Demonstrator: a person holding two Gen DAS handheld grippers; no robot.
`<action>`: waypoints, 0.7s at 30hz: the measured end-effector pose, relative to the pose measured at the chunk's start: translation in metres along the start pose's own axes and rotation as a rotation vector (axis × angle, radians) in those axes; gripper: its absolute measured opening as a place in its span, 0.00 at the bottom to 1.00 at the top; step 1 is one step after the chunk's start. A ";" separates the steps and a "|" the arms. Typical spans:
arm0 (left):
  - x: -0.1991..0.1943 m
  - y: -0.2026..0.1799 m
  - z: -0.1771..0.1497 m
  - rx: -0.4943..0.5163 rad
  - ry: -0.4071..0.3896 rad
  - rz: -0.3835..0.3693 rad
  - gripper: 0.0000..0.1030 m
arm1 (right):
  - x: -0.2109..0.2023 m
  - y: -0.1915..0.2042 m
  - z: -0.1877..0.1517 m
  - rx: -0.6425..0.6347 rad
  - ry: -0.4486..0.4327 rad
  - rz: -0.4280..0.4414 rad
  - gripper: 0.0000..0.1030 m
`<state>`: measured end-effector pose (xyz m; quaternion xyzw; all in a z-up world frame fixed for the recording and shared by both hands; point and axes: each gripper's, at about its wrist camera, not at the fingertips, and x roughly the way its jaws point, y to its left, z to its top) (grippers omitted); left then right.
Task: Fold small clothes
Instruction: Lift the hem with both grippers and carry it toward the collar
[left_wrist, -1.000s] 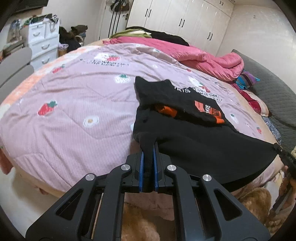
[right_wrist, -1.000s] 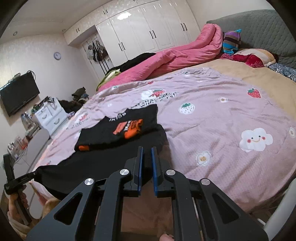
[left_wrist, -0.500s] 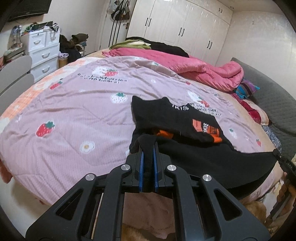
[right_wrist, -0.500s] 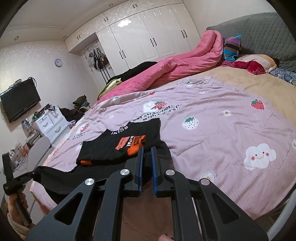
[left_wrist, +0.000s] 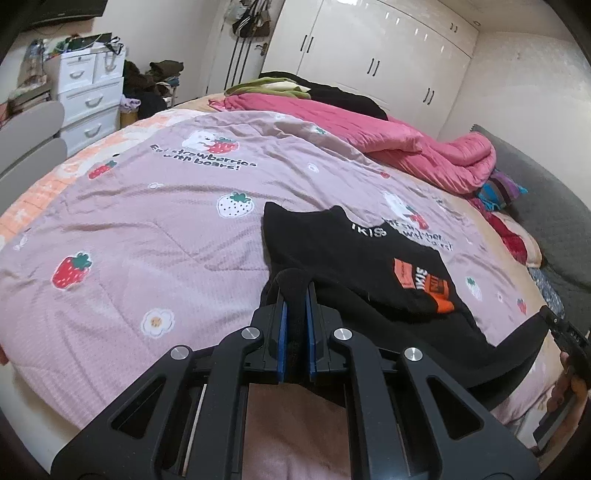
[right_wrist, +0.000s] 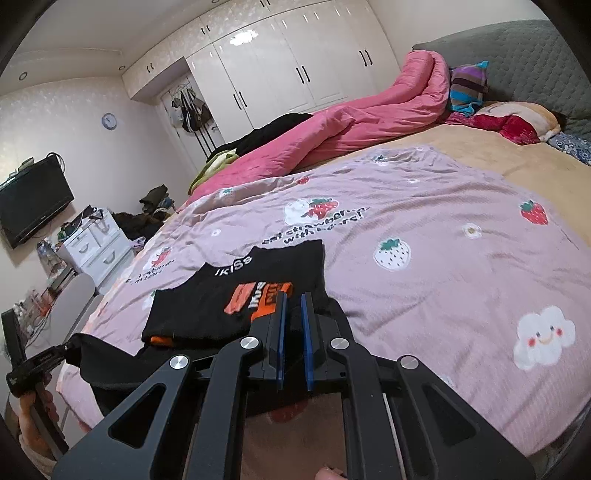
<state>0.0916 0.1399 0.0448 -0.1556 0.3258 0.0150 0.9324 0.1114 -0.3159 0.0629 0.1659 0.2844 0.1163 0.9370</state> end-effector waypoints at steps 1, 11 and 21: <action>0.004 0.001 0.003 -0.005 0.000 0.001 0.03 | 0.006 0.001 0.004 0.003 0.000 -0.001 0.07; 0.039 0.009 0.032 -0.064 -0.026 -0.012 0.03 | 0.053 0.010 0.035 0.010 -0.019 -0.005 0.07; 0.066 0.019 0.064 -0.106 -0.056 0.012 0.03 | 0.086 0.016 0.076 0.035 -0.079 0.013 0.07</action>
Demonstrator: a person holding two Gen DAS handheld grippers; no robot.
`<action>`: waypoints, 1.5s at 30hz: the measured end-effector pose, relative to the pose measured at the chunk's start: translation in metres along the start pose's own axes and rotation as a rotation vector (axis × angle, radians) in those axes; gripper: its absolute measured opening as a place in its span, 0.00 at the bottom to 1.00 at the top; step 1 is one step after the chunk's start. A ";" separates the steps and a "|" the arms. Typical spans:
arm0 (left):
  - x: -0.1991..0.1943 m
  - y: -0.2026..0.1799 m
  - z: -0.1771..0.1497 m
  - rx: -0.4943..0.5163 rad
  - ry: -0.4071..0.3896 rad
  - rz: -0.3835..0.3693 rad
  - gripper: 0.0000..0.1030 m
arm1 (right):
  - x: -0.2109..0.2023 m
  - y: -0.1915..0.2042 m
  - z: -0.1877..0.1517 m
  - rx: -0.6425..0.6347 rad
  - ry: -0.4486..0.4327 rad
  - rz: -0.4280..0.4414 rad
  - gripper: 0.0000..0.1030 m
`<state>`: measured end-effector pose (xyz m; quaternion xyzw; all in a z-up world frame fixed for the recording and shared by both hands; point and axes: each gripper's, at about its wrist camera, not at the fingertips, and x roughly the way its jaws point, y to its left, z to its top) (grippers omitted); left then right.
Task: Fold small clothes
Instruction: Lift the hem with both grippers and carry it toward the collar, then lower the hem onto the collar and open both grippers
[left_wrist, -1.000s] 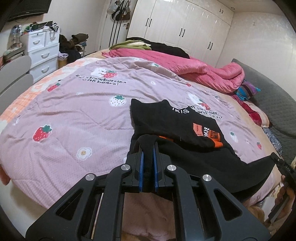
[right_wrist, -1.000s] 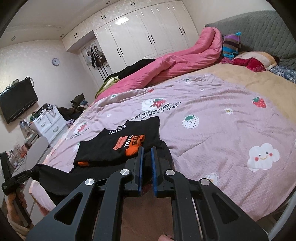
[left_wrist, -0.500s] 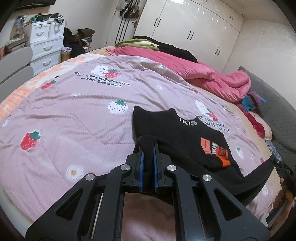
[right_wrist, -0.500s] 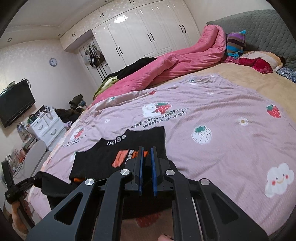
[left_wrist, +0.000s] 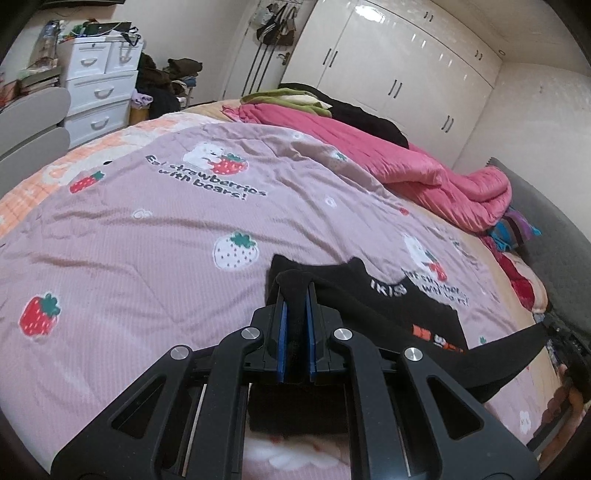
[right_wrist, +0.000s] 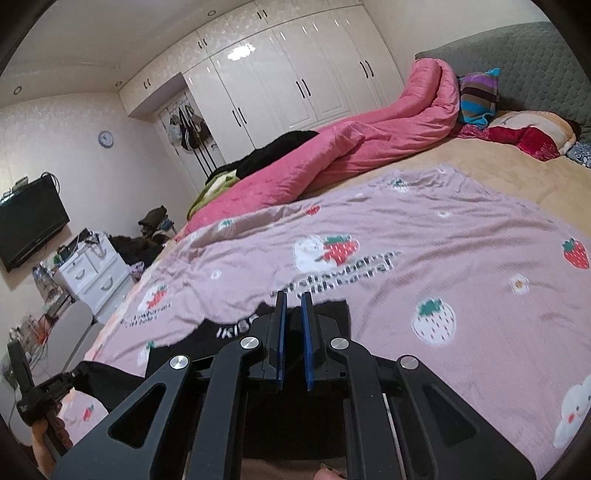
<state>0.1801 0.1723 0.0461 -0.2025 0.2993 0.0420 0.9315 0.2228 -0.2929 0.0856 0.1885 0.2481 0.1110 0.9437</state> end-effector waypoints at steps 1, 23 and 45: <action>0.005 0.003 0.003 -0.013 0.000 0.000 0.03 | 0.004 0.000 0.004 0.004 -0.005 0.001 0.07; 0.083 0.003 0.029 0.014 0.020 0.080 0.05 | 0.092 -0.009 0.015 -0.008 0.020 -0.061 0.07; 0.090 -0.006 0.022 0.112 0.019 0.205 0.24 | 0.115 -0.035 -0.014 0.022 0.094 -0.158 0.36</action>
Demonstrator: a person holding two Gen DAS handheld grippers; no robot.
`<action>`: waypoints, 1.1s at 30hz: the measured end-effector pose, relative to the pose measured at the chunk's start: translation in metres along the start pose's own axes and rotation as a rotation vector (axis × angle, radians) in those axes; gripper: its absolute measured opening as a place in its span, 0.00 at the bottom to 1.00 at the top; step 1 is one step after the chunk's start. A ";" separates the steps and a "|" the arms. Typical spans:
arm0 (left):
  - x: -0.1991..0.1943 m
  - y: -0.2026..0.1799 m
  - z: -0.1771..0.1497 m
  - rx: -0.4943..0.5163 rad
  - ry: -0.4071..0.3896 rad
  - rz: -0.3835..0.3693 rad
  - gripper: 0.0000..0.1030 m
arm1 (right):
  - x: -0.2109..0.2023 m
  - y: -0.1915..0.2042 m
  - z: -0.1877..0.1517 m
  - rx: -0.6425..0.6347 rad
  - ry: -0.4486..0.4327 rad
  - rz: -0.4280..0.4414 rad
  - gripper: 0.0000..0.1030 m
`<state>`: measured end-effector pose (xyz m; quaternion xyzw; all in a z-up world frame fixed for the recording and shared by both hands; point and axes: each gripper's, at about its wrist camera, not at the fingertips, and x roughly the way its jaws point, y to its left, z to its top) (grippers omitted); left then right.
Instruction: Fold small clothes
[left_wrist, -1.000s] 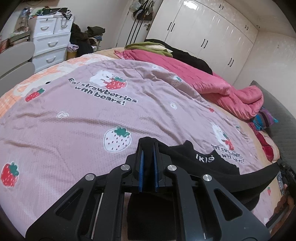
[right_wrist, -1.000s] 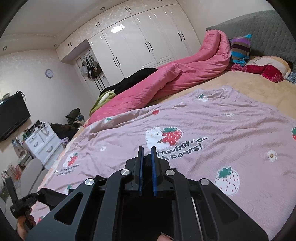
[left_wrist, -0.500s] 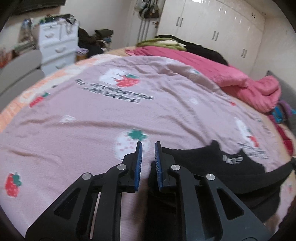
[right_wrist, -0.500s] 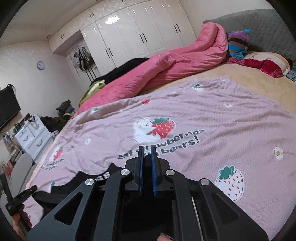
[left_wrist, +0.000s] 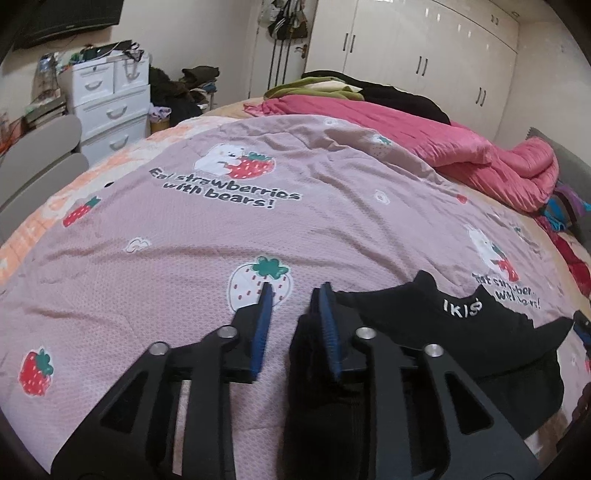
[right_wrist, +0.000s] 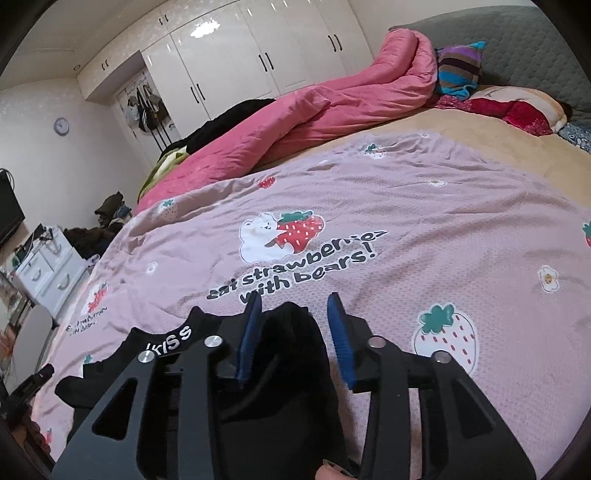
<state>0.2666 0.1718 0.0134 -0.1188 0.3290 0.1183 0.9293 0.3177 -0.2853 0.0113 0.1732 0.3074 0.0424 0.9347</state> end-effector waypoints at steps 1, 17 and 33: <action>-0.001 -0.003 0.000 0.008 -0.001 -0.002 0.26 | -0.004 0.001 0.000 -0.006 -0.008 -0.005 0.36; -0.024 -0.077 -0.057 0.244 0.093 -0.216 0.09 | -0.036 0.034 -0.021 -0.257 0.033 -0.019 0.16; 0.032 -0.080 -0.068 0.331 0.180 -0.057 0.09 | 0.052 0.044 -0.055 -0.342 0.293 -0.041 0.16</action>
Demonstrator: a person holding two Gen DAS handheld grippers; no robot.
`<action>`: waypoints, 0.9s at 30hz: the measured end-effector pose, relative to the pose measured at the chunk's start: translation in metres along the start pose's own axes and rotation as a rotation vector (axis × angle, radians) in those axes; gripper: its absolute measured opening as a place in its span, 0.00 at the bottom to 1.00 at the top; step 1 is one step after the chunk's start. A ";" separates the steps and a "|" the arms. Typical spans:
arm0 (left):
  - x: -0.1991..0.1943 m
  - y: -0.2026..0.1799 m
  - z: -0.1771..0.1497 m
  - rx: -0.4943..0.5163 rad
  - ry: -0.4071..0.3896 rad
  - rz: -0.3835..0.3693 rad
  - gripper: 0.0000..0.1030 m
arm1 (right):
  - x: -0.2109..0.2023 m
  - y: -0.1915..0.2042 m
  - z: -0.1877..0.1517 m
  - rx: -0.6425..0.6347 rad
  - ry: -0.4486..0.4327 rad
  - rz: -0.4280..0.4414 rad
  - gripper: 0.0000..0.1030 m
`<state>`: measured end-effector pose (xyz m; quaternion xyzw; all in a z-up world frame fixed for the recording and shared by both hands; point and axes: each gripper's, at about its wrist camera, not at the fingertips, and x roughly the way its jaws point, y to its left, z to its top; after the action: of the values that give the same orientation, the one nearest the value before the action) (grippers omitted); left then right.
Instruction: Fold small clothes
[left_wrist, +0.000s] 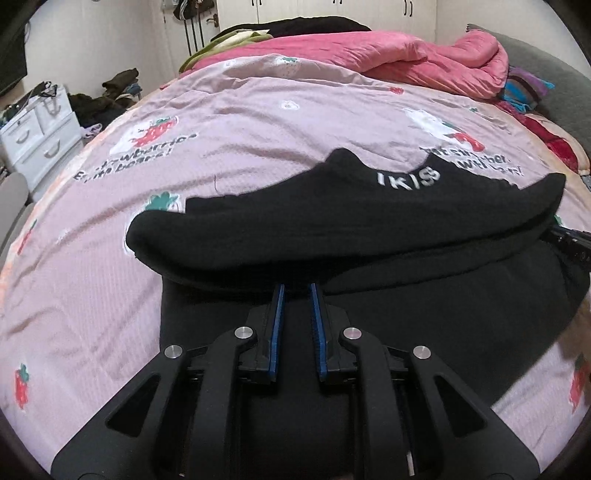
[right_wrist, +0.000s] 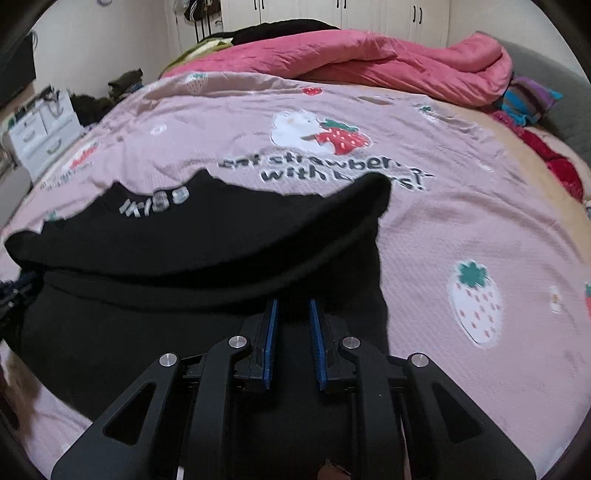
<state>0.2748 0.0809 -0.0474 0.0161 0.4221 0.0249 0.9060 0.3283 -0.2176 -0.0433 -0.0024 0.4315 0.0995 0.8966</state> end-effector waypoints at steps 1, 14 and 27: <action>0.004 0.002 0.004 -0.004 0.001 0.006 0.09 | 0.003 0.000 0.004 0.009 -0.002 0.006 0.16; 0.002 0.080 0.037 -0.285 -0.086 0.022 0.20 | 0.013 -0.021 0.040 0.084 -0.155 -0.038 0.16; 0.018 0.083 0.021 -0.271 0.019 -0.001 0.23 | 0.015 -0.066 0.014 0.195 -0.032 -0.009 0.41</action>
<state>0.2998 0.1642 -0.0434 -0.1067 0.4233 0.0813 0.8960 0.3605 -0.2782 -0.0518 0.0844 0.4248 0.0530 0.8998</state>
